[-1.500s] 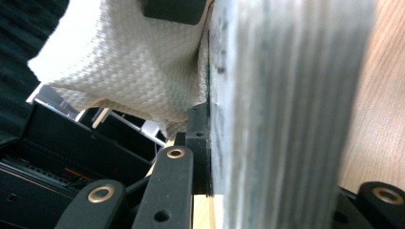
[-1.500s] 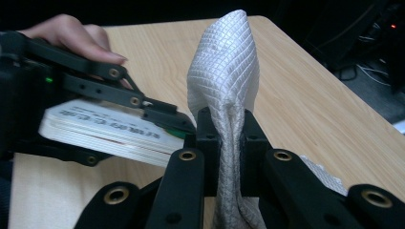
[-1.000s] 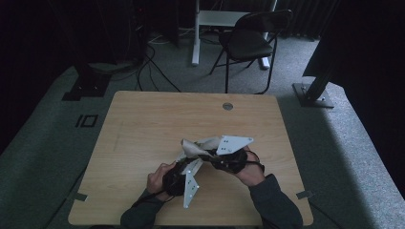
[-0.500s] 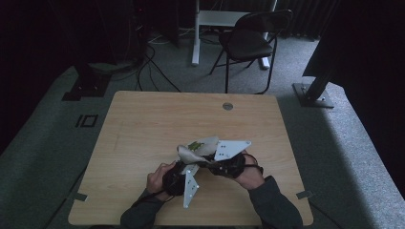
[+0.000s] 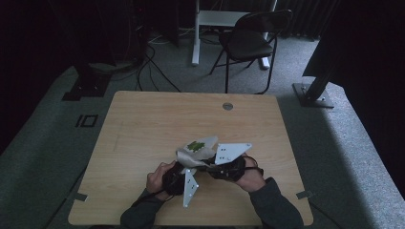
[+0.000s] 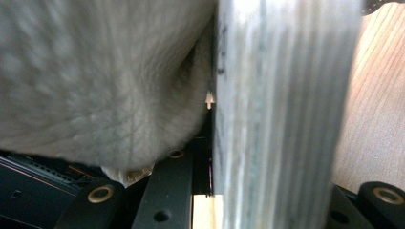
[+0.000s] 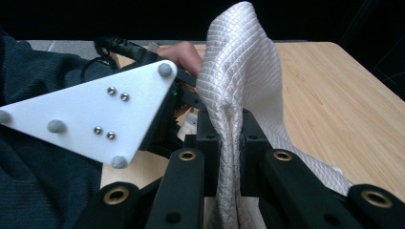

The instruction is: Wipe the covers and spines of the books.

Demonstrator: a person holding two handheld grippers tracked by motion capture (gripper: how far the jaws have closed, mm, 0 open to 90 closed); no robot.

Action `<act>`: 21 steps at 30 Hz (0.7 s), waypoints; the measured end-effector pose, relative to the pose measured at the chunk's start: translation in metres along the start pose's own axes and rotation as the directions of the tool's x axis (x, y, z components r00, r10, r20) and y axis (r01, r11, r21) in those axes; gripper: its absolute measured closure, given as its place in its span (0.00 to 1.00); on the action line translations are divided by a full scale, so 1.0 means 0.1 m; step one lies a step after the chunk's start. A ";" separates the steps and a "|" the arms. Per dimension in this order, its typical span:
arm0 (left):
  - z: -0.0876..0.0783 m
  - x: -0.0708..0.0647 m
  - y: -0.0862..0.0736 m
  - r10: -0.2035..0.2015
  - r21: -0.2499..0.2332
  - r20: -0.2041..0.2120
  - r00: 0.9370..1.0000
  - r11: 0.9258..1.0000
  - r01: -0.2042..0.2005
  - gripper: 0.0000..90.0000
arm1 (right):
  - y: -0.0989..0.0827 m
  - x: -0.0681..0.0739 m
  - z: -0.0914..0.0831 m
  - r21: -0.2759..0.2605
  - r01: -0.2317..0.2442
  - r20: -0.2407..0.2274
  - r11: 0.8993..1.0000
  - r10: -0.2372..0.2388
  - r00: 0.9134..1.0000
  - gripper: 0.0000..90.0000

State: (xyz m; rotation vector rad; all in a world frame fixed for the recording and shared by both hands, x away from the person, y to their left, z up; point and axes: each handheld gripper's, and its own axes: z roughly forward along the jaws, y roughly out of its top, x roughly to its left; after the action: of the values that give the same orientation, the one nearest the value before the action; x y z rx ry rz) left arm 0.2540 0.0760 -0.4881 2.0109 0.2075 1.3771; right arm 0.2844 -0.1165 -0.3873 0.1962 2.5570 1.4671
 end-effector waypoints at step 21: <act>-0.01 -0.04 0.03 0.028 -0.011 -0.001 1.000 1.000 -0.028 0.86 | 0.01 -0.20 0.00 0.020 -0.054 0.110 0.998 0.051 0.993 0.92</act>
State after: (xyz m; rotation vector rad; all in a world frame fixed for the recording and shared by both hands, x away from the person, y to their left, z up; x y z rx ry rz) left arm 0.2504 0.0723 -0.4885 2.0110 0.1728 1.3940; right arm 0.3041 -0.1198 -0.3845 0.3397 2.5001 1.4050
